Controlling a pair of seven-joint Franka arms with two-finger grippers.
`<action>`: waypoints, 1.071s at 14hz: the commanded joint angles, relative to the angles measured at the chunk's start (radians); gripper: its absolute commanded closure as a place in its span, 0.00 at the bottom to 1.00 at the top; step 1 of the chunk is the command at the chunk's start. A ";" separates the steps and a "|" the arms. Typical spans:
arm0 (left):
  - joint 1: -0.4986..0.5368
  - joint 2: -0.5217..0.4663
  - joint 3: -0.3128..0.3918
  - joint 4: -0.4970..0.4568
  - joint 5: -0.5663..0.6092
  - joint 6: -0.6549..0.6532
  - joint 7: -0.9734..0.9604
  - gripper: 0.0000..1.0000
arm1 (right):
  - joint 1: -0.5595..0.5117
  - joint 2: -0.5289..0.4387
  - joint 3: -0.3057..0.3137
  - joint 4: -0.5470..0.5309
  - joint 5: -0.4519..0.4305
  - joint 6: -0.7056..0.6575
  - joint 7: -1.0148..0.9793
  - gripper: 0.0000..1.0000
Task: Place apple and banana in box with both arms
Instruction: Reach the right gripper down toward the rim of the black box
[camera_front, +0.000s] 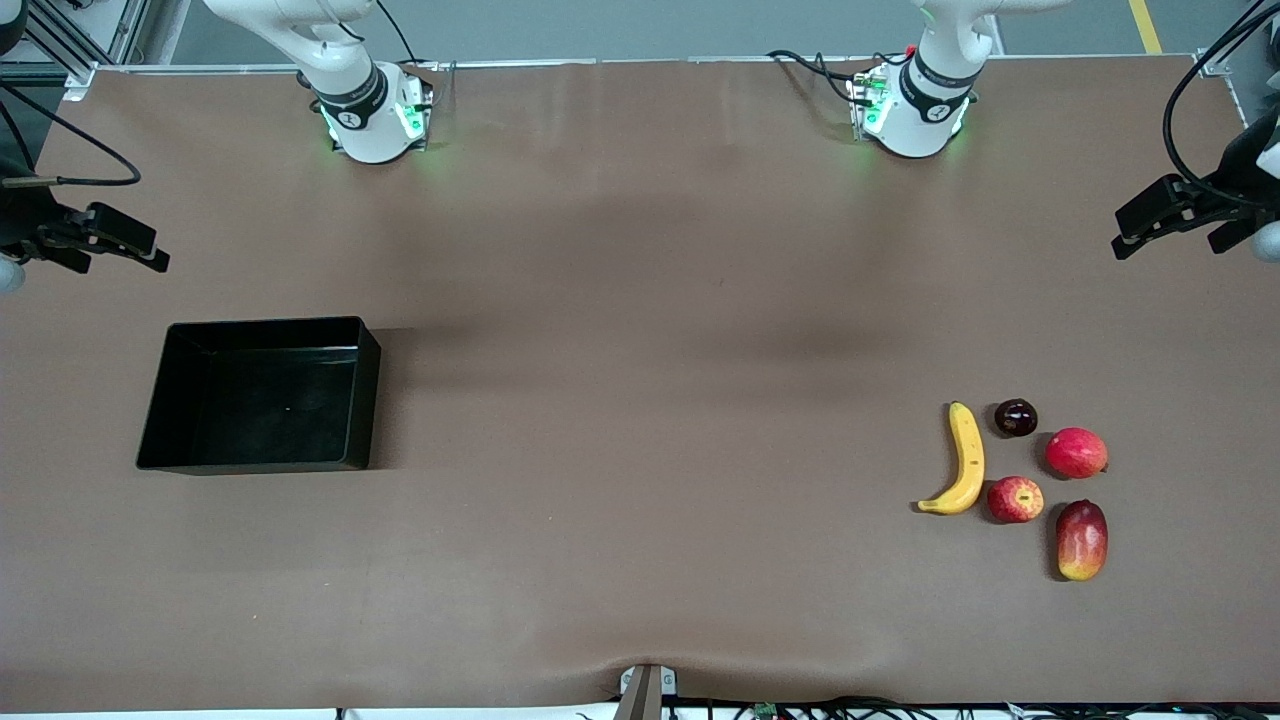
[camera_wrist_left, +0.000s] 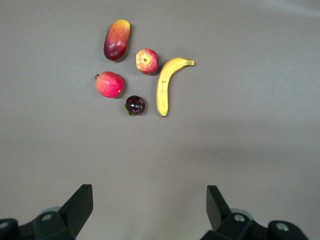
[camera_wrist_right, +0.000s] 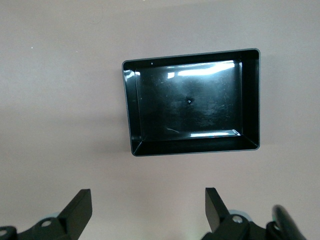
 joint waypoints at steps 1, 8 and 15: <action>-0.006 0.006 0.001 0.024 0.020 -0.022 0.012 0.00 | -0.022 0.008 0.015 0.018 -0.012 -0.013 -0.011 0.00; -0.012 0.011 0.000 0.027 0.027 -0.020 0.012 0.00 | -0.030 0.055 0.014 0.038 -0.001 0.007 -0.016 0.00; -0.013 0.023 0.000 0.027 0.023 -0.022 0.016 0.00 | -0.059 0.095 0.012 0.072 -0.007 -0.004 -0.020 0.00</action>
